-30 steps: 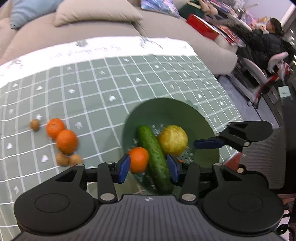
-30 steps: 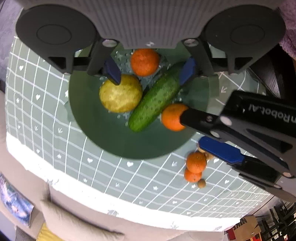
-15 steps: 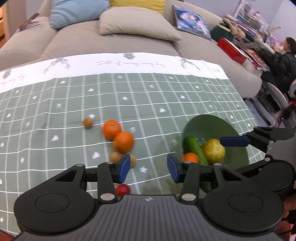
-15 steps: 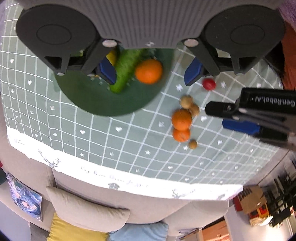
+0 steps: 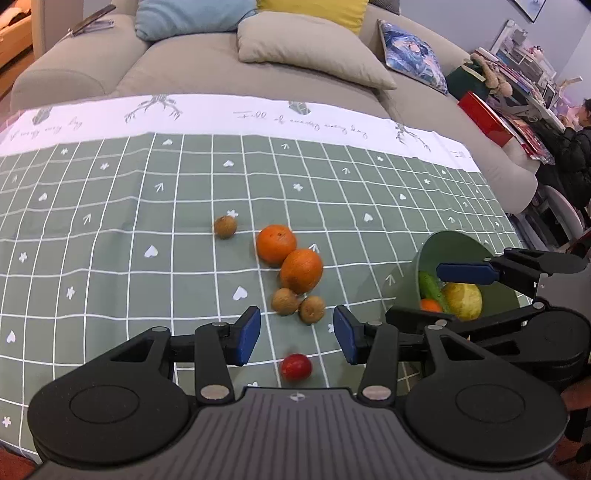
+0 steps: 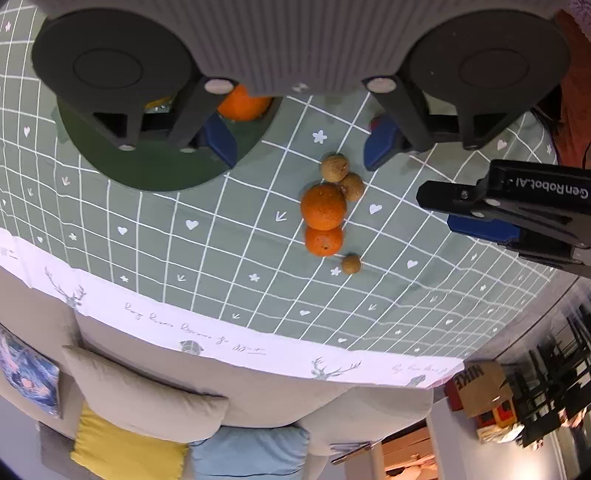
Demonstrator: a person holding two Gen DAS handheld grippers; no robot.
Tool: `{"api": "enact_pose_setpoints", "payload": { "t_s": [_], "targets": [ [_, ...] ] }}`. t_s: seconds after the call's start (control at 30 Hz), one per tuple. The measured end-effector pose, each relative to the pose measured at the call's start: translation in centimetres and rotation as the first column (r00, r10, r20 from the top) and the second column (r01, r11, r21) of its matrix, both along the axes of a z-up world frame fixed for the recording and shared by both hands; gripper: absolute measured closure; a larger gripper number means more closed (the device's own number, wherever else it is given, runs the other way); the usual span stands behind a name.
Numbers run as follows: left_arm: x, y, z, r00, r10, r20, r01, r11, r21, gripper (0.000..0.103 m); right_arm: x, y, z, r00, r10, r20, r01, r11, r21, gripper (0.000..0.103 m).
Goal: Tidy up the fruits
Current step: 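Withdraw both tools from the colander toward the remaining mandarins, then grasp a mandarin with the right tool while the left tool grasps another mandarin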
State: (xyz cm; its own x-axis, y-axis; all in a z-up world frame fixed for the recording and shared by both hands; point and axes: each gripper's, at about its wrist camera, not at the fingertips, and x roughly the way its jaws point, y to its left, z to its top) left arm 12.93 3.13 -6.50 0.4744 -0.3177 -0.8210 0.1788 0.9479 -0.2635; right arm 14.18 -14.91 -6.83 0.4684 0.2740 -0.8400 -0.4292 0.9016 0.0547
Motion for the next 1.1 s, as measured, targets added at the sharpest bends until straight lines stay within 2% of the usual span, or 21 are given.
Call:
{"api": "enact_pose_setpoints", "payload": {
  "t_s": [0.07,0.13,0.23,0.7,0.9,0.97,1.03,1.1],
  "targets": [
    [0.3,0.2,-0.4,1.0,0.003,-0.012,-0.003,1.0,-0.006,0.05,0.4,0.2,-0.3,1.0,0.017,-0.007,-0.018,1.0,-0.004,0.038],
    [0.6,0.4,-0.8,1.0,0.006,-0.02,-0.006,1.0,-0.009,0.05,0.9,0.4,-0.7,0.999,0.031,-0.014,-0.031,0.999,-0.005,0.046],
    [1.3,0.5,-1.3,1.0,0.008,-0.023,-0.008,1.0,-0.009,0.05,1.8,0.8,-1.2,0.999,0.044,-0.025,-0.044,0.999,-0.005,0.05],
    [4.7,2.1,-2.7,0.998,0.033,-0.049,-0.033,0.999,0.002,0.052,7.1,3.4,-4.5,0.991,0.013,-0.136,0.0,0.995,0.097,0.053],
    [5.7,2.0,-3.3,0.998,0.019,-0.065,-0.019,1.0,-0.004,0.052,8.9,4.0,-6.4,0.981,-0.01,-0.193,0.031,0.994,0.108,0.053],
    [6.1,1.9,-3.5,0.997,0.01,-0.07,-0.011,1.0,-0.007,0.052,9.2,3.9,-6.9,0.978,-0.011,-0.208,0.035,0.993,0.109,0.055],
    [6.4,1.7,-3.7,0.997,0.001,-0.074,-0.001,1.0,-0.01,0.052,9.5,3.8,-7.4,0.974,-0.013,-0.225,0.04,0.992,0.117,0.063],
    [6.8,1.4,-3.9,0.997,-0.009,-0.078,0.008,1.0,-0.008,0.052,9.7,3.6,-7.7,0.971,-0.015,-0.239,0.049,0.989,0.136,0.063]
  ]
}}
